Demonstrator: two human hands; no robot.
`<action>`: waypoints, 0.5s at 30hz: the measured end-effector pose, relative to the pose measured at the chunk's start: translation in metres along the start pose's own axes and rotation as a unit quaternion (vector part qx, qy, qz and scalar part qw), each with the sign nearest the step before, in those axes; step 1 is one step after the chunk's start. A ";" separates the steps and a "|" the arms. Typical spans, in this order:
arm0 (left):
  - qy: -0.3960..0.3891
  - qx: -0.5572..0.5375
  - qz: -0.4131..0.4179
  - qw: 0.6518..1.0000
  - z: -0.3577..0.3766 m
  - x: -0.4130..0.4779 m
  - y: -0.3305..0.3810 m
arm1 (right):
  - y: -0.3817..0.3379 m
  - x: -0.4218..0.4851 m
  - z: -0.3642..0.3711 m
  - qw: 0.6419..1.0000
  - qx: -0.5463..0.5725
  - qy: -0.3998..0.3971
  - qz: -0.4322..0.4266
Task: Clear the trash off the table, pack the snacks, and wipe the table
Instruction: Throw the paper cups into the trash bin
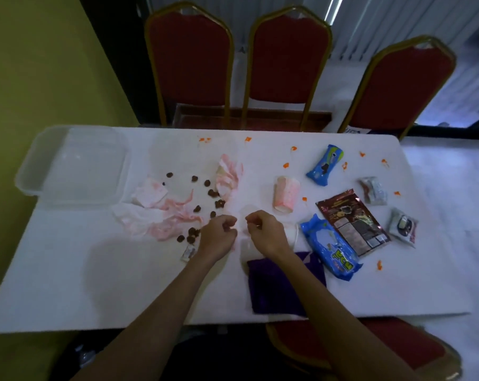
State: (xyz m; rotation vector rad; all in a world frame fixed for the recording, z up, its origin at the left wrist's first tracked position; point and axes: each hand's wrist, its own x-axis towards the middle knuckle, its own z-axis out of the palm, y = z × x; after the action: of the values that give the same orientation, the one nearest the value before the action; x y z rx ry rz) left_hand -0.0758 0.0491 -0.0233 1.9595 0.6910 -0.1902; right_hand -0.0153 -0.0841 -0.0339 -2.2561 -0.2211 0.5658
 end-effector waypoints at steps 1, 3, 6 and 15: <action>-0.020 0.013 0.011 1.000 0.005 0.005 0.006 | 0.003 0.000 -0.006 1.000 0.011 0.018 0.010; -0.061 0.037 0.033 0.997 0.017 0.014 0.016 | 0.008 -0.001 -0.020 0.998 0.033 0.053 0.028; -0.125 0.097 0.087 0.983 0.036 0.020 0.034 | 0.016 -0.007 -0.041 0.989 0.075 0.115 0.059; -0.209 0.333 0.198 0.898 0.080 0.026 0.038 | 0.043 -0.002 -0.071 0.975 0.095 0.169 0.108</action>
State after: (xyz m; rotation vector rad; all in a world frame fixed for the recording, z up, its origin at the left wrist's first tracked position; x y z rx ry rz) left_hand -0.0202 -0.0225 -0.0431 2.5400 -0.0946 -0.6398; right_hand 0.0151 -0.1606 -0.0222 -2.1596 0.2420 0.2901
